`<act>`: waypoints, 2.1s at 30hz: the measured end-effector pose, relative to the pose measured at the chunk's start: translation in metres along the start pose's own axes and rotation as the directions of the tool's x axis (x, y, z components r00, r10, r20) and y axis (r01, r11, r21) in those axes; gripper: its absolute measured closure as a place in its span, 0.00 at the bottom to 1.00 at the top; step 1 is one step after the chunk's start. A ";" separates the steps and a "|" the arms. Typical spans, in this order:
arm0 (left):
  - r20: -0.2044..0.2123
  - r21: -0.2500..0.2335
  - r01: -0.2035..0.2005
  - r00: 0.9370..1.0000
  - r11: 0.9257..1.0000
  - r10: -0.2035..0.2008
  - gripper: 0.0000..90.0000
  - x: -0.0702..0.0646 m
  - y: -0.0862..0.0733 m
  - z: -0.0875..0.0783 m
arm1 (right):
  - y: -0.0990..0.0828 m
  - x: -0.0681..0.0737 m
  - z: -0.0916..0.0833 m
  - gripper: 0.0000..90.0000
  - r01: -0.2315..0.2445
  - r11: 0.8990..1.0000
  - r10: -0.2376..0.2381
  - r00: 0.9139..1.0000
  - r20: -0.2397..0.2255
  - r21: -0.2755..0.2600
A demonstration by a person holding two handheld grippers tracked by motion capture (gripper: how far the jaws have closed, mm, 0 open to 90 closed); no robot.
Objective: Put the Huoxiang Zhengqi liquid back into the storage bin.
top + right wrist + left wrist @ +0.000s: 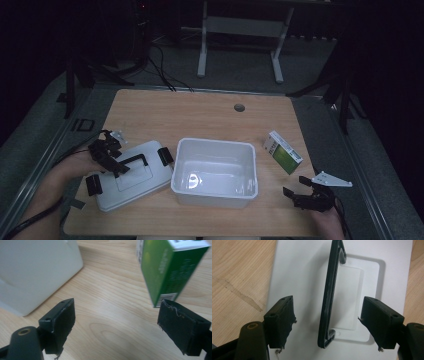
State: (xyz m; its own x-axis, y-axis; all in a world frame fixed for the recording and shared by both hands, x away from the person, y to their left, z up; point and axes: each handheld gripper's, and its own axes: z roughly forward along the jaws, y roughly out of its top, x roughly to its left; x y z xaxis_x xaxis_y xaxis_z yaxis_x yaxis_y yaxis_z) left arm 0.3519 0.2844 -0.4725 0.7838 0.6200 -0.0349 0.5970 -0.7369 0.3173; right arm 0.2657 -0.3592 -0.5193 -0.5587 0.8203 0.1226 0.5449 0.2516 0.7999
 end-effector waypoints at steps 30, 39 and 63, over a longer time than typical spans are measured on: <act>0.015 0.018 -0.002 1.000 1.000 0.002 0.30 -0.001 0.001 0.001 | 0.067 -0.055 0.018 0.37 0.009 0.993 -0.012 0.999 0.030 0.121; 0.010 0.021 -0.003 1.000 1.000 0.003 0.30 0.000 0.003 -0.001 | 0.091 -0.054 0.033 0.53 0.048 0.974 -0.057 0.998 0.032 0.222; 0.005 0.035 -0.011 1.000 0.999 0.011 0.30 0.000 0.003 -0.003 | 0.138 -0.050 0.069 0.64 0.096 0.860 -0.118 0.993 0.012 0.500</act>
State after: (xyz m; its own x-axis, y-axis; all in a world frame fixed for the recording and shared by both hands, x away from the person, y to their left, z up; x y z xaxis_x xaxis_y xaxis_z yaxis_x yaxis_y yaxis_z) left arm 0.3533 0.2826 -0.4690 0.7913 0.6103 -0.0359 0.5936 -0.7529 0.2843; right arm 0.4121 -0.3304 -0.4556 -0.6115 0.7910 0.0198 0.7278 0.5526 0.4061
